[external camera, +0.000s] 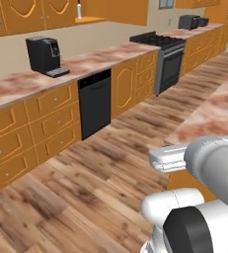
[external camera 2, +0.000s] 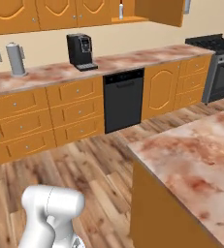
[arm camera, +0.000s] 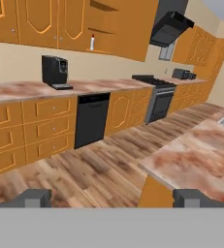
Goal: There is a bowl on the dining counter. Grab a lemon wedge from the fridge and place it in the bowl. Then get the liquor bottle and glass cup from the cabinet and place them next to the bowl.
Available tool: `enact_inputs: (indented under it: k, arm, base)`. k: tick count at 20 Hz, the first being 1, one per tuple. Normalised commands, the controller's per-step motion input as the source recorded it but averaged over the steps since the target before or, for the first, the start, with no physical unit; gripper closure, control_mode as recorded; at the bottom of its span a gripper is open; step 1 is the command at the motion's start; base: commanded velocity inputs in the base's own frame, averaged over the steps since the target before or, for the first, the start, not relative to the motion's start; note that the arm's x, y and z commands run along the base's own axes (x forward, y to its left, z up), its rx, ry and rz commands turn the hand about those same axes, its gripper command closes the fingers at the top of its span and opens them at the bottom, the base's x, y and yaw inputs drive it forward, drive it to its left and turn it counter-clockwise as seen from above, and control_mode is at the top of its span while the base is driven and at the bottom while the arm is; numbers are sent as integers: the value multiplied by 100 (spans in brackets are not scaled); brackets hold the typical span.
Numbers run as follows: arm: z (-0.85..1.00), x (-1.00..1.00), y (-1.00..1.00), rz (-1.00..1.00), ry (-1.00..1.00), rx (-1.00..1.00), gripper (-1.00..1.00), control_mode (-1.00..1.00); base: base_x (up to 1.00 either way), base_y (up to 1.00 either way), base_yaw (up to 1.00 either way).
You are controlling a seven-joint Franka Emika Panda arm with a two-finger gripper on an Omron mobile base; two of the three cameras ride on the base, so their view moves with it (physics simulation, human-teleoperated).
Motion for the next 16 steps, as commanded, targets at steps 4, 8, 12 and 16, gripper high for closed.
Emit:
enact_inputs:
  k: [4, 8, 12, 16]
  arm:
    - [0, 0, 0, 0, 0, 0, -100, 100]
    - [0, 0, 0, 0, 0, 0, -100, 100]
    - [0, 0, 0, 0, 0, 0, -100, 100]
    - [0, 0, 0, 0, 0, 0, -100, 100]
  base:
    - [100, 91, -21]
    - [100, 87, -22]
    - [100, 84, -23]
    - [100, 78, -25]
